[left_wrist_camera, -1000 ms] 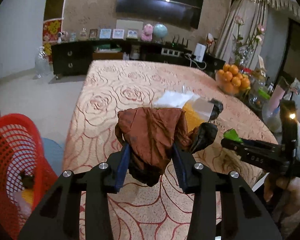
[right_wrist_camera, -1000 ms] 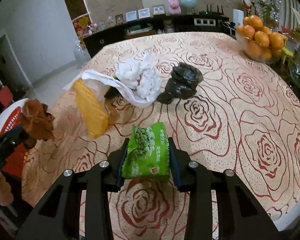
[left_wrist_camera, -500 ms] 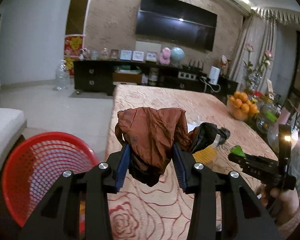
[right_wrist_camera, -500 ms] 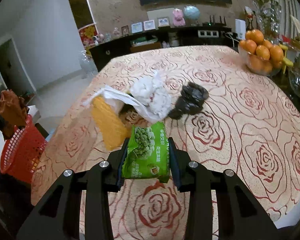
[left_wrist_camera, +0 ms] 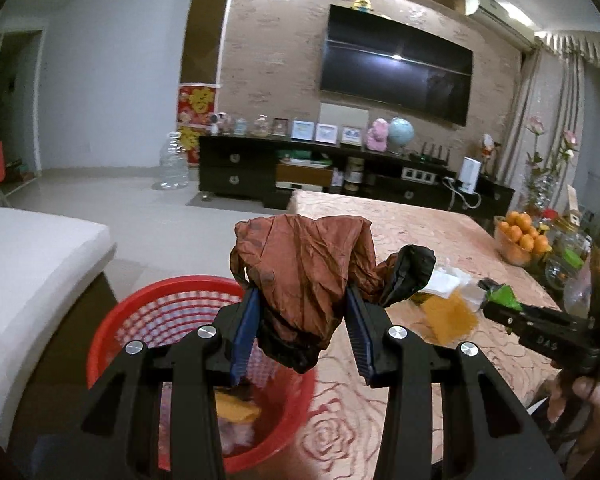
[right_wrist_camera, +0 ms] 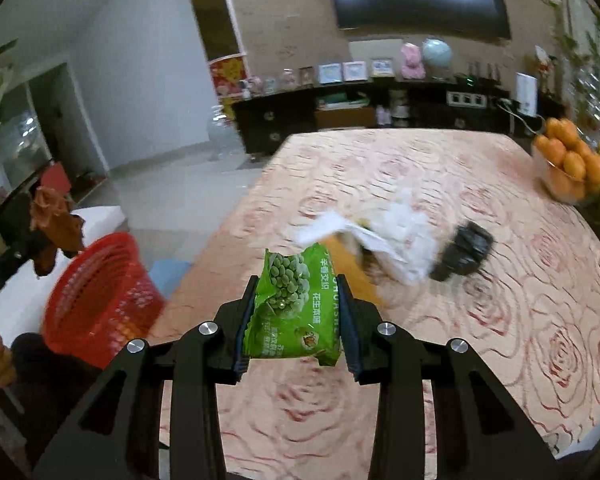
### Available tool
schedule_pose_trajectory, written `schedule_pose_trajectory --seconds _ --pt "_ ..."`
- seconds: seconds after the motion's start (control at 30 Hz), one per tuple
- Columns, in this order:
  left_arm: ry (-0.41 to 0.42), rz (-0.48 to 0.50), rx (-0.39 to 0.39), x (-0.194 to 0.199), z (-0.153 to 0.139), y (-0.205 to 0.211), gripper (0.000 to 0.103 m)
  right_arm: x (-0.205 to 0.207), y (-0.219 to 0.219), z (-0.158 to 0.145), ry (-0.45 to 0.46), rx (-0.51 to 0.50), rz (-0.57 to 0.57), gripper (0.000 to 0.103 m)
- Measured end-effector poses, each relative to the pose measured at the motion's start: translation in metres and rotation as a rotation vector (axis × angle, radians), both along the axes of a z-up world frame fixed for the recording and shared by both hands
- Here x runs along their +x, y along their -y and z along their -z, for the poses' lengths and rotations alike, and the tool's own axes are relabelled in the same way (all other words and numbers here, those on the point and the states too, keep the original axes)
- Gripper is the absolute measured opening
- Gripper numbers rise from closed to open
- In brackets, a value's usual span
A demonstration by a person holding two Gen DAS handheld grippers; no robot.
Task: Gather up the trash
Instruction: 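Carry both items over the red wastebasket and open both grippers to drop them, then move both grippers back from the wastebasket to the trash on the table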
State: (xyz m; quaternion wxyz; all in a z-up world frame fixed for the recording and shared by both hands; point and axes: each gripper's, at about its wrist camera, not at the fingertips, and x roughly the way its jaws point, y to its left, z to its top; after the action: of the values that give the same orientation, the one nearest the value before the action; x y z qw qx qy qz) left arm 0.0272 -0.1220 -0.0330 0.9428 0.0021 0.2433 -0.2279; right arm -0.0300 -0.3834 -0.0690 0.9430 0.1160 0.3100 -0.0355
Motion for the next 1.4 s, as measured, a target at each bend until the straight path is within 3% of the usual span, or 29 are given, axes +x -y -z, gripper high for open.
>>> schedule_pose_trajectory --seconds 0.5,0.77,1.1,1.27,1.4 --pt "-0.035 -0.147 0.008 0.017 0.008 -0.060 0.039 0.057 -0.096 -0.028 -0.001 0.005 -0.230 0.036" --pt "-0.067 -0.197 0.024 0.030 0.019 -0.077 0.039 0.085 -0.138 -0.024 -0.046 0.022 -0.326 0.036" --pt "-0.122 -0.221 0.023 0.041 0.034 -0.093 0.041 0.105 -0.159 -0.013 -0.105 0.049 -0.377 0.037" --pt "-0.146 -0.228 0.008 0.045 0.035 -0.099 0.055 0.107 -0.164 -0.012 -0.112 0.073 -0.388 0.059" --pt "-0.137 -0.240 -0.008 0.044 0.033 -0.103 0.068 0.104 -0.161 -0.013 -0.114 0.084 -0.373 0.064"
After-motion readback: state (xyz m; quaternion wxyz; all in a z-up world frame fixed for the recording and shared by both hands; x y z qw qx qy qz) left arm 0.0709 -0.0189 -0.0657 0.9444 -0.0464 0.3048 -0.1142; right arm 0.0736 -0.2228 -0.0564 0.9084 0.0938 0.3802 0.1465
